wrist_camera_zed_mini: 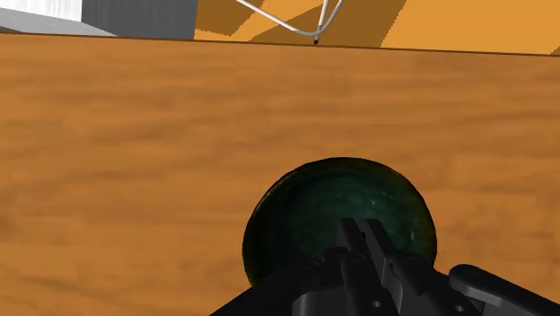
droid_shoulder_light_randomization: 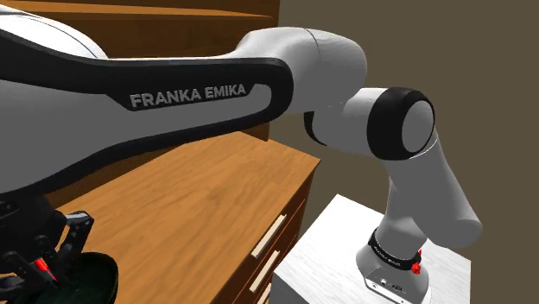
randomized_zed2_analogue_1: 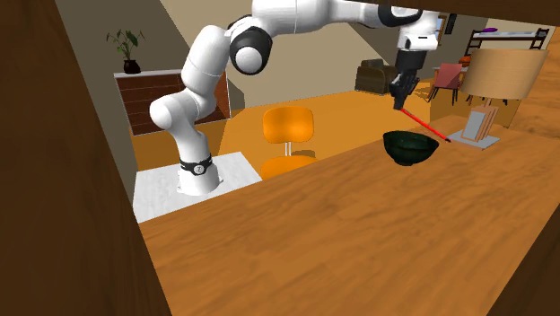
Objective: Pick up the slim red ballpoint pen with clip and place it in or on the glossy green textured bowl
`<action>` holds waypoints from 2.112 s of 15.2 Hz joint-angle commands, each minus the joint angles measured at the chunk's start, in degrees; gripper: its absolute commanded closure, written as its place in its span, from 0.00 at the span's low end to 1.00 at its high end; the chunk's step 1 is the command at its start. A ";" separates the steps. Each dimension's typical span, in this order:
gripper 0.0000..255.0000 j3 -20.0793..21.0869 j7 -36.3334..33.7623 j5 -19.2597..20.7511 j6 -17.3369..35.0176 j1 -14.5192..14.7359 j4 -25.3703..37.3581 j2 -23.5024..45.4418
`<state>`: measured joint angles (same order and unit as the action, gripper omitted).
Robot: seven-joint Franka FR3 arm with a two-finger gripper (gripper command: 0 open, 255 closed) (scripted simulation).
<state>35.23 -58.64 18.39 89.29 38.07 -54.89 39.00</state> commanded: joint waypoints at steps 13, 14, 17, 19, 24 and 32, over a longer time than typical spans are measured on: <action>1.00 -0.29 -1.64 0.67 9.37 -1.24 -9.04 1.09; 1.00 -0.31 -1.71 0.70 10.15 -1.43 -9.87 1.08; 1.00 -0.33 -1.80 0.74 11.06 -1.65 -10.82 1.09; 1.00 -0.33 -1.80 0.74 11.05 -1.64 -10.81 1.10; 0.00 -0.33 -1.80 0.74 11.05 -1.64 -10.81 1.10; 0.00 -0.41 -0.87 0.72 3.20 0.48 -1.76 1.76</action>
<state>34.88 -59.74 19.07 94.59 37.91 -59.13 40.45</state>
